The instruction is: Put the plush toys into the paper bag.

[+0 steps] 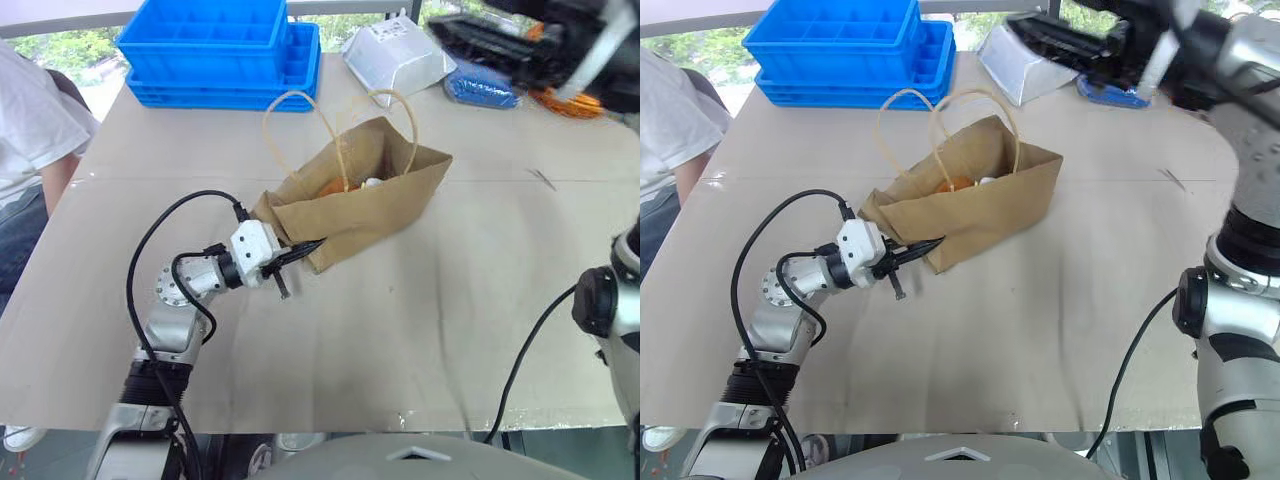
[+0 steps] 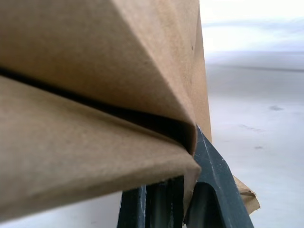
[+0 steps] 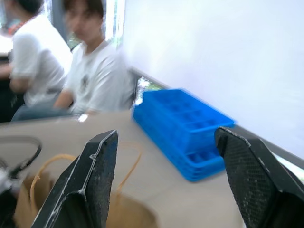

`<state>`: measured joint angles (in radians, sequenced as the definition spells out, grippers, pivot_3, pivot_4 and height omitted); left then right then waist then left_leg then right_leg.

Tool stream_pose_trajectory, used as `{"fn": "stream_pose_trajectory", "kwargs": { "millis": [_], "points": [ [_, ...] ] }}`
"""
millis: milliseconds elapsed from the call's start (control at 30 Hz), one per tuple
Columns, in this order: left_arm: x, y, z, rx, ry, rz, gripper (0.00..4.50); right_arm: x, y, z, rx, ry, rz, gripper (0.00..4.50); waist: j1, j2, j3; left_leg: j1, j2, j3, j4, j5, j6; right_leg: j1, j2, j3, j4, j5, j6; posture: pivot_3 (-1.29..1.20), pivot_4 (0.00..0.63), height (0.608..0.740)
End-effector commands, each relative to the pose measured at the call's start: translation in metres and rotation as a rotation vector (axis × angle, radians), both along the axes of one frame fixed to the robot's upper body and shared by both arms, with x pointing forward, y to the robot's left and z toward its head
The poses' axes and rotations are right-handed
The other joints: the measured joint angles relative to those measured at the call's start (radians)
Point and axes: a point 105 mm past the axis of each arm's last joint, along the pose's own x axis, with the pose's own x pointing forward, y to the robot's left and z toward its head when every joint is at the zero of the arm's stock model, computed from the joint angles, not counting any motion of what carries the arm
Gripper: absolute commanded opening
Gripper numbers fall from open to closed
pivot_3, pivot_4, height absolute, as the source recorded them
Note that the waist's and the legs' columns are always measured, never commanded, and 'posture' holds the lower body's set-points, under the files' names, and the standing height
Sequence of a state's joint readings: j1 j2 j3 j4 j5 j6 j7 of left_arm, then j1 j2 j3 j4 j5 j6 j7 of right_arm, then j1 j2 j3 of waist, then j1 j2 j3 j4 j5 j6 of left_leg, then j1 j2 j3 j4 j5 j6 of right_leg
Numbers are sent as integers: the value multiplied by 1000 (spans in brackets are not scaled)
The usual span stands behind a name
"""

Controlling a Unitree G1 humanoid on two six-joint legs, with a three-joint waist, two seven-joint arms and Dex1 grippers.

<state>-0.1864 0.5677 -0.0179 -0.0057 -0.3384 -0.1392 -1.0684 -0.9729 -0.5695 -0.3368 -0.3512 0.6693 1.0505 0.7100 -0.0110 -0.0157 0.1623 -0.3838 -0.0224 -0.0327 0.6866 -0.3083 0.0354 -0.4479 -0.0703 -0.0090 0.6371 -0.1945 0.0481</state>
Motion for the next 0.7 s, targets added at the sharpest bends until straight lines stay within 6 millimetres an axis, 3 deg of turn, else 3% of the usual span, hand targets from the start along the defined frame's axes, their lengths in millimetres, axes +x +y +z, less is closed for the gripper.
{"fn": "stream_pose_trajectory", "kwargs": {
  "millis": [33, 167, 200, 300, 467, 700],
  "points": [
    [-7, 8, 16, -16, 37, -92, 0, -19, -35, -22, -45, 37, -103, 3167, 6, -1, 0, 0, 0, -1, 0, 0, 0, 0, 0, 0, 0, 0, 0, 0, 150, 740],
    [-5, 20, 13, 72, 48, -149, 0, -32, -42, -77, -183, 193, -118, 4378, 10, 2, 0, 0, 0, 0, 0, -2, 4, 1, 1, -4, -1, 0, 0, 0, 150, 740],
    [-4, 23, 13, 96, 41, -159, 744, -35, -42, -91, -238, 224, -124, 4500, 8, 2, 0, 0, 0, 1, 0, -2, 5, 1, 2, -3, -1, 0, 0, 0, 150, 740],
    [-2, 29, 16, 125, 49, -210, 2003, -42, -35, -123, -348, 289, -84, 4500, -3, 2, 0, 1, 0, 4, 1, -2, 6, 2, 6, -2, -1, 0, 0, 0, 150, 740],
    [-3, 38, 30, 77, 68, -196, 4454, -35, -21, -148, -385, 294, -52, 4500, -10, 2, 1, 6, 2, 6, 2, -2, 6, 5, 9, 1, 0, 0, 0, 0, 150, 740],
    [-13, 43, 46, 56, 58, -132, 4454, -28, -11, -160, -389, 281, -26, 4500, 2, 2, 1, 4, 3, 6, 2, -2, 5, 4, 10, 0, -1, 0, 0, 0, 150, 740]
  ]
}}
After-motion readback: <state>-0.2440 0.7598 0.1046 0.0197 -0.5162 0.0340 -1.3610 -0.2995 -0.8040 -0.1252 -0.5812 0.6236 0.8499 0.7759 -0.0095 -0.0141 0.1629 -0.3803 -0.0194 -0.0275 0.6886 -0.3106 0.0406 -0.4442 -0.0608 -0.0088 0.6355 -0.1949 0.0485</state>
